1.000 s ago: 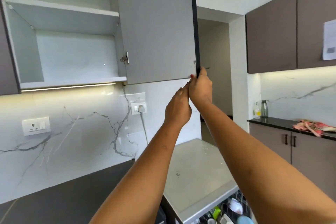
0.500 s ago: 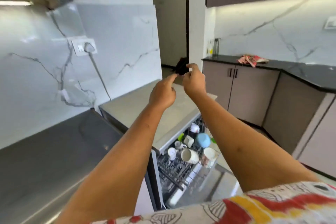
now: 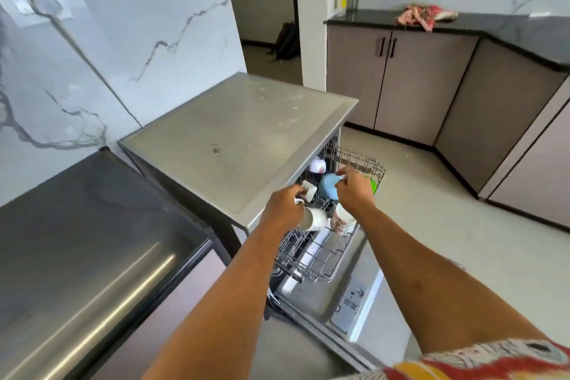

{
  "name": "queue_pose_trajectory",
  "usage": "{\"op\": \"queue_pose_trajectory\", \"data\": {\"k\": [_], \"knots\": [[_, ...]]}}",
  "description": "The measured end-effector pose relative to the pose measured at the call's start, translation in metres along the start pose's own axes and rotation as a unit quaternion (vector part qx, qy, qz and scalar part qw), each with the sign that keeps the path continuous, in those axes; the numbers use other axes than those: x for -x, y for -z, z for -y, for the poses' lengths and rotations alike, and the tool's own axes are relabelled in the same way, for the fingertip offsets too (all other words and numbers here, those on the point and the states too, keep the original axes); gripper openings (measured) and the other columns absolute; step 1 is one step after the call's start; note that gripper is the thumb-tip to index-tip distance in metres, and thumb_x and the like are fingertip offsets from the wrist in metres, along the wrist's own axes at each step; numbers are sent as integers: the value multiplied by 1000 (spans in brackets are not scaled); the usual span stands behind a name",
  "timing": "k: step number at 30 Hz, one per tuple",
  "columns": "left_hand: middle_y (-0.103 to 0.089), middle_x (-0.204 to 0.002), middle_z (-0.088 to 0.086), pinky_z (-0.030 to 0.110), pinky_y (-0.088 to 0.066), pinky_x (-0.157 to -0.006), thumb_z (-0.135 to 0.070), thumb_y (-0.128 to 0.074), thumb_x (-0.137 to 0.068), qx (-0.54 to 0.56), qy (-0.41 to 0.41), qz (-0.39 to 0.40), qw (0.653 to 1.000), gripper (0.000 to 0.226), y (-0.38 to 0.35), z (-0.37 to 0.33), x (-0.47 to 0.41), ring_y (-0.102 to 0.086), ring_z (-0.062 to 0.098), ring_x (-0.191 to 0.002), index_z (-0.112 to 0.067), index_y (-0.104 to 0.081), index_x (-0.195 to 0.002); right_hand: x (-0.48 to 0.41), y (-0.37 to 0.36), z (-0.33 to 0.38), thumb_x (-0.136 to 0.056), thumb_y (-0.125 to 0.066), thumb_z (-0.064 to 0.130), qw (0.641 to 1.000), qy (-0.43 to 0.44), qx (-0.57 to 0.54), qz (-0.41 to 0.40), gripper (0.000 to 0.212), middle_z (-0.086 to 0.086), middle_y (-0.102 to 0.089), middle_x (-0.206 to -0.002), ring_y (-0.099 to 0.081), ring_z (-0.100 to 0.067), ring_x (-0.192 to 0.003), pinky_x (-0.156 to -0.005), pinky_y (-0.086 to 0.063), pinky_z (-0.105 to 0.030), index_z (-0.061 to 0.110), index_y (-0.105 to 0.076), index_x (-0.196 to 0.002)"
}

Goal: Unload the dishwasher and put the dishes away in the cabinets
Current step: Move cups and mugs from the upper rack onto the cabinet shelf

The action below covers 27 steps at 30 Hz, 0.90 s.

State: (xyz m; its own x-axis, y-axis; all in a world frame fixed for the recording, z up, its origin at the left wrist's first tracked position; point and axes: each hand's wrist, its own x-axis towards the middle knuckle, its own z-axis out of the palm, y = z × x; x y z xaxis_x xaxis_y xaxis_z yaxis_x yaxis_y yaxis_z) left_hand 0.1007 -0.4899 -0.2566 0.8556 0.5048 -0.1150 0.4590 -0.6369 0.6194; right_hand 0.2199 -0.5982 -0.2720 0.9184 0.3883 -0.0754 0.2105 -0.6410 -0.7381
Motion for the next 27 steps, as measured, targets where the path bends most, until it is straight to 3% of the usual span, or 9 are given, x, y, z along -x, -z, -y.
{"op": "queue_pose_trajectory", "data": {"k": [6, 10, 13, 16, 23, 27], "knots": [[-58, -127, 12, 32, -49, -79, -3, -48, -86, 38, 123, 62, 990, 45, -67, 41, -60, -60, 32, -105, -16, -53, -129, -63, -42, -69, -90, -43, 5, 995, -54, 33, 71, 36, -17, -64, -115, -61, -32, -100, -76, -47, -30, 13, -56, -123], [-58, -126, 12, 42, -50, -91, -8, -46, -88, 38, 200, 74, 976, 47, -103, 59, -94, -58, 34, -111, -21, -48, -134, -102, -62, -100, -87, -41, 3, 992, -77, 44, 86, 40, -14, -66, -115, -61, -31, -102, -83, -51, -35, 16, -57, -122], [-51, -135, 8, 39, -45, -96, -9, -51, -87, 49, 241, 84, 966, 55, -129, 72, -120, -53, 29, -119, -22, -39, -139, -128, -81, -123, -82, -44, -1, 986, -76, 77, 128, 49, -12, -63, -118, -59, -33, -108, -88, -52, -39, 18, -53, -127], [-50, -135, 9, 33, -43, -97, -7, -60, -83, 69, 256, 65, 962, 58, -149, 86, -143, -49, 27, -123, -16, -40, -137, -143, -94, -147, -81, -53, -1, 972, -71, 130, 180, 59, -11, -47, -137, -43, -33, -127, -102, -44, -39, 17, -46, -136], [-40, -142, 13, 41, -42, -100, -31, -79, -69, 60, 292, 20, 954, 94, -192, 117, -171, -44, 32, -127, -17, -25, -144, -149, -115, -184, -74, -76, 38, 941, -24, 225, 251, 97, -8, -24, -151, -25, -32, -139, -109, -34, -43, 22, -18, -149], [-32, -146, 17, 43, -41, -104, -36, -82, -66, 68, 295, 34, 953, 106, -208, 124, -179, -39, 34, -131, -17, -17, -147, -153, -124, -181, -77, -74, 36, 929, -10, 266, 259, 94, -7, -20, -150, -28, -34, -137, -105, -38, -43, 29, -14, -149]]}}
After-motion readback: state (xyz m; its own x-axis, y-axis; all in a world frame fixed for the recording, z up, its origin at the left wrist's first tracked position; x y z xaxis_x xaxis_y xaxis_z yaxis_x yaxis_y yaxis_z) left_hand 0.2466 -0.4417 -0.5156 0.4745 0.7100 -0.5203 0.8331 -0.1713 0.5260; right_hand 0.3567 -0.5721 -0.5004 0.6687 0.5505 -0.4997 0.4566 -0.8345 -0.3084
